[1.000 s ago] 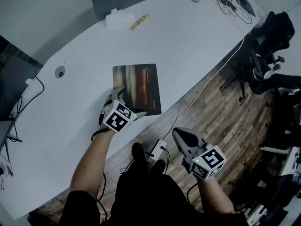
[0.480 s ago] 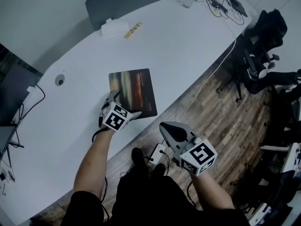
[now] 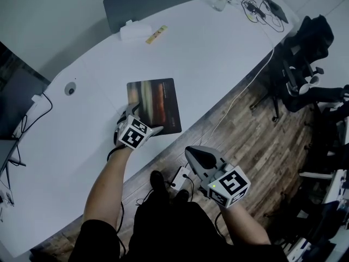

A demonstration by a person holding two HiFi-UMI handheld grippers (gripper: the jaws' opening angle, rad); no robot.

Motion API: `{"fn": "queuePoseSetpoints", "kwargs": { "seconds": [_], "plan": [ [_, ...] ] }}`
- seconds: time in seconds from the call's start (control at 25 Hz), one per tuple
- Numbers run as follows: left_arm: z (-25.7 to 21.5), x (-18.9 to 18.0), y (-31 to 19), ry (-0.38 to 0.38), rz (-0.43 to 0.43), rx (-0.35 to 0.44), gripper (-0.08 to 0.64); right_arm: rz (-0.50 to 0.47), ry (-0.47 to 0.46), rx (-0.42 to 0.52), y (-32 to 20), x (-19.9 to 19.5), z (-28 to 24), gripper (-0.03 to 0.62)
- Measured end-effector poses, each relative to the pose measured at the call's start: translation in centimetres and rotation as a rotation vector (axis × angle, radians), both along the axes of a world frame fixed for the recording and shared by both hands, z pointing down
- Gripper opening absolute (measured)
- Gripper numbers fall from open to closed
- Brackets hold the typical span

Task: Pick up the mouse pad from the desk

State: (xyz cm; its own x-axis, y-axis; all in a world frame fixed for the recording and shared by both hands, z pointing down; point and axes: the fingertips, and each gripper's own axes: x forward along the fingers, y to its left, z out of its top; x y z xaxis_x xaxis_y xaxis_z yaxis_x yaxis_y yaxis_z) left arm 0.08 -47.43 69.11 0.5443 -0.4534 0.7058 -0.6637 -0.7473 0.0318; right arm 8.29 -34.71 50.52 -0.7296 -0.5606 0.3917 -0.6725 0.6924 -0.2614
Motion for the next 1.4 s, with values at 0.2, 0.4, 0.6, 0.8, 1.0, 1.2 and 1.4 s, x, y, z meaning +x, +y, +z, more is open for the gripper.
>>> {"fn": "queuePoseSetpoints", "kwargs": {
  "seconds": [0.2,0.4,0.6,0.8,1.0,1.2,1.4],
  "plan": [
    [0.4,0.4,0.1,0.008,0.023,0.019,0.537,-0.006,0.008,-0.026,1.1,0.0,0.2,0.005],
    [-0.1,0.3,0.4,0.004,0.026,0.001,0.517,0.002,0.029,-0.023,2.0,0.3,-0.1,0.005],
    [-0.5,-0.6,-0.3,0.015,-0.014,0.006,0.377,0.013,0.029,-0.027,2.5,0.3,-0.6,0.005],
    [-0.9,-1.7,-1.3,0.008,-0.045,0.011,0.182,0.019,0.014,-0.023,2.5,0.1,-1.2,0.005],
    [-0.8,-0.8,0.3,0.027,0.034,-0.045,0.326,0.022,0.024,-0.038,2.5,0.1,-1.3,0.005],
    [0.3,0.5,3.2,-0.082,0.187,-0.101,0.544,0.027,-0.003,-0.051,2.0,0.4,-1.1,0.005],
    [0.9,0.2,3.7,-0.165,0.288,-0.134,0.586,0.026,-0.013,-0.047,1.7,0.0,-1.3,0.005]
  ]
}}
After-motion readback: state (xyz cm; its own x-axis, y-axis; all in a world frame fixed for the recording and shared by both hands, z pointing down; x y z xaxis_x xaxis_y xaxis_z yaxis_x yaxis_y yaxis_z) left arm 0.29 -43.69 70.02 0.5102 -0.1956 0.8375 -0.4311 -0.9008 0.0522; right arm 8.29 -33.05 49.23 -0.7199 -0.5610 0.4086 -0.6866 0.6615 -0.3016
